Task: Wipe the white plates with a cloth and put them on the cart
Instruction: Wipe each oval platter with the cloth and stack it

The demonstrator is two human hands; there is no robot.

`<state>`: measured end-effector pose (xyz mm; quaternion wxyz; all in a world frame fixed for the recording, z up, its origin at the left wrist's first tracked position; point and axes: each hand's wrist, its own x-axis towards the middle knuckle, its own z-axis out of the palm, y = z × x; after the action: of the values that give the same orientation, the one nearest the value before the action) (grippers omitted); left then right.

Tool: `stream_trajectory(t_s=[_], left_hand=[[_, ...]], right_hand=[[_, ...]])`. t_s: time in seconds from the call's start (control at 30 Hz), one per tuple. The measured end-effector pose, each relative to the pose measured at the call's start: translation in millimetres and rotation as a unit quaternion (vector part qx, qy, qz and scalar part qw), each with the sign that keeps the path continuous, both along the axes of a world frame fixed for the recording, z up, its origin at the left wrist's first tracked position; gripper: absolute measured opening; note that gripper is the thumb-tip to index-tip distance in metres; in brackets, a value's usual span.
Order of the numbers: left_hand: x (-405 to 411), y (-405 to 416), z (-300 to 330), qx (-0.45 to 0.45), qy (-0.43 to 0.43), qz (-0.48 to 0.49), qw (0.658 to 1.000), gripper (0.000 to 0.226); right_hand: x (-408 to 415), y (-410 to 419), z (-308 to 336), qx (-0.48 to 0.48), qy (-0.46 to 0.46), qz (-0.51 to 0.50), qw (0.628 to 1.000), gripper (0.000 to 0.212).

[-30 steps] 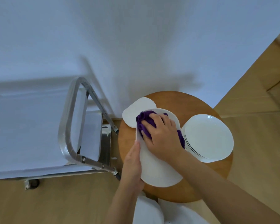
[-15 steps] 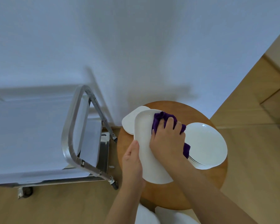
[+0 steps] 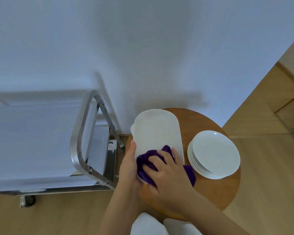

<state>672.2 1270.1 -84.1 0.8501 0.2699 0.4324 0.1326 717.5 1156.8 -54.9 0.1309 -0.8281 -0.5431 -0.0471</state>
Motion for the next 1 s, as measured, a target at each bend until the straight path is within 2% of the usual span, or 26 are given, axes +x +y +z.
stream_trajectory(t_s=[0.13, 0.23, 0.3, 0.37, 0.47, 0.57, 0.63, 0.7, 0.83, 0.9, 1.0], left_hand=[[-2, 5, 8, 0.083, 0.047, -0.044, 0.995, 0.057], [3, 8, 20, 0.142, 0.077, -0.080, 0.984, 0.068], [4, 3, 24, 0.187, 0.089, -0.101, 0.973, 0.066], [0, -8, 22, 0.233, 0.071, -0.110, 0.964, 0.066], [-4, -21, 19, 0.226, 0.038, -0.101, 0.968, 0.054], [-2, -15, 18, 0.250, 0.033, -0.084, 0.964, 0.049], [0, -8, 21, 0.260, 0.036, -0.073, 0.962, 0.063], [1, -3, 21, 0.248, 0.039, -0.039, 0.967, 0.069], [2, 11, 18, 0.193, 0.032, 0.017, 0.981, 0.058], [1, 19, 18, 0.127, 0.015, 0.022, 0.991, 0.049], [3, 27, 22, 0.065, -0.002, 0.008, 0.998, 0.049]], right_hand=[[-2, 6, -1, 0.006, -0.008, 0.011, 1.000, 0.029], [0, 16, -4, 0.027, 0.049, -0.048, 0.997, 0.036], [11, 28, -4, 0.029, 0.069, -0.106, 0.992, 0.037], [33, 40, -4, 0.003, 0.085, -0.152, 0.985, 0.036], [58, 55, -1, -0.014, 0.089, -0.202, 0.975, 0.035], [56, 62, 2, 0.018, 0.088, -0.196, 0.976, 0.037], [46, 61, 5, 0.042, 0.102, -0.147, 0.983, 0.037], [28, 55, 7, 0.037, 0.102, -0.106, 0.989, 0.036], [-8, 45, 12, 0.010, 0.127, -0.071, 0.989, 0.040], [-13, 37, 17, 0.010, 0.130, -0.036, 0.991, 0.043], [-6, 14, 16, 0.021, 0.064, 0.040, 0.997, 0.036]])
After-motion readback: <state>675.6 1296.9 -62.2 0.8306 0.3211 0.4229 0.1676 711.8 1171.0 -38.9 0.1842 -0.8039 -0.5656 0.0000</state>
